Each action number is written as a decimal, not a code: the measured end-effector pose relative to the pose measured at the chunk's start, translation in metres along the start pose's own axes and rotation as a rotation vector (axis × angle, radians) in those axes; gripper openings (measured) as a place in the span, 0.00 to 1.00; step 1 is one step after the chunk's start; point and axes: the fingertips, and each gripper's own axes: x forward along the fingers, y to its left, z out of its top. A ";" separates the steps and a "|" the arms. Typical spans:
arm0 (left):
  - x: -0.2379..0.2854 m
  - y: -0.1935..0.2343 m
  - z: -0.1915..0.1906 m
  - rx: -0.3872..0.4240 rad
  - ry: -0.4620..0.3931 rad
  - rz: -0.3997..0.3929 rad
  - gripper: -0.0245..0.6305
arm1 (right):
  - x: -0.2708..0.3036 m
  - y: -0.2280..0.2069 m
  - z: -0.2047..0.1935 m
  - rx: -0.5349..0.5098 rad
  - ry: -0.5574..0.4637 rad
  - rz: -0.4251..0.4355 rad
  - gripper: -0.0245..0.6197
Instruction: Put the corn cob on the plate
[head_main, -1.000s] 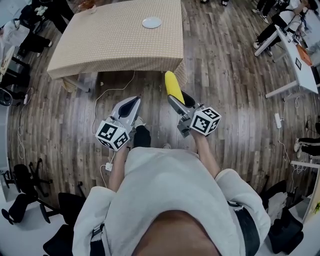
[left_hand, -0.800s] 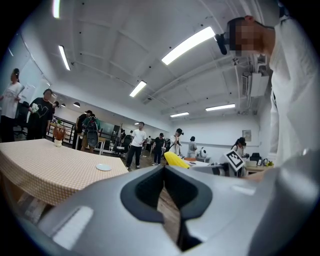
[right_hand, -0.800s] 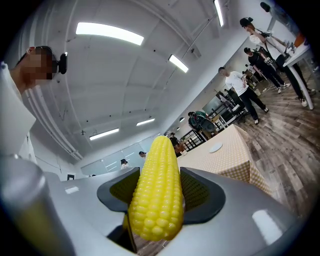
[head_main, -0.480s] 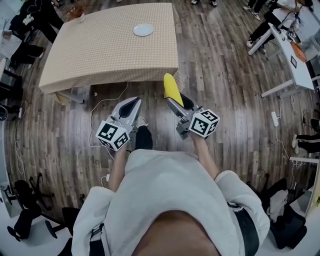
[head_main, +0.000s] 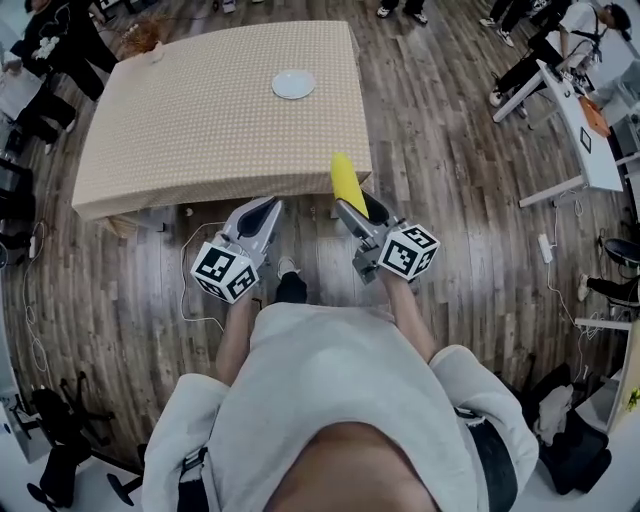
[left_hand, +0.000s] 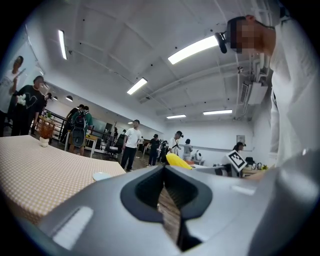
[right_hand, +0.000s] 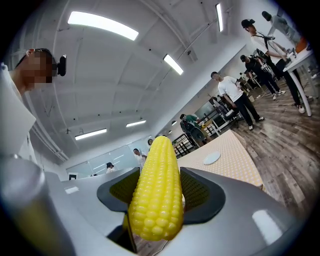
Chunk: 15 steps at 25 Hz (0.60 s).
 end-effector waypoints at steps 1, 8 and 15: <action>0.002 0.011 0.004 -0.002 -0.001 -0.003 0.05 | 0.011 -0.001 0.003 0.000 -0.001 -0.004 0.44; 0.018 0.085 0.023 -0.016 0.005 -0.033 0.05 | 0.086 -0.009 0.023 -0.009 -0.012 -0.033 0.44; 0.037 0.154 0.038 -0.012 0.018 -0.062 0.05 | 0.148 -0.027 0.034 0.004 -0.037 -0.071 0.44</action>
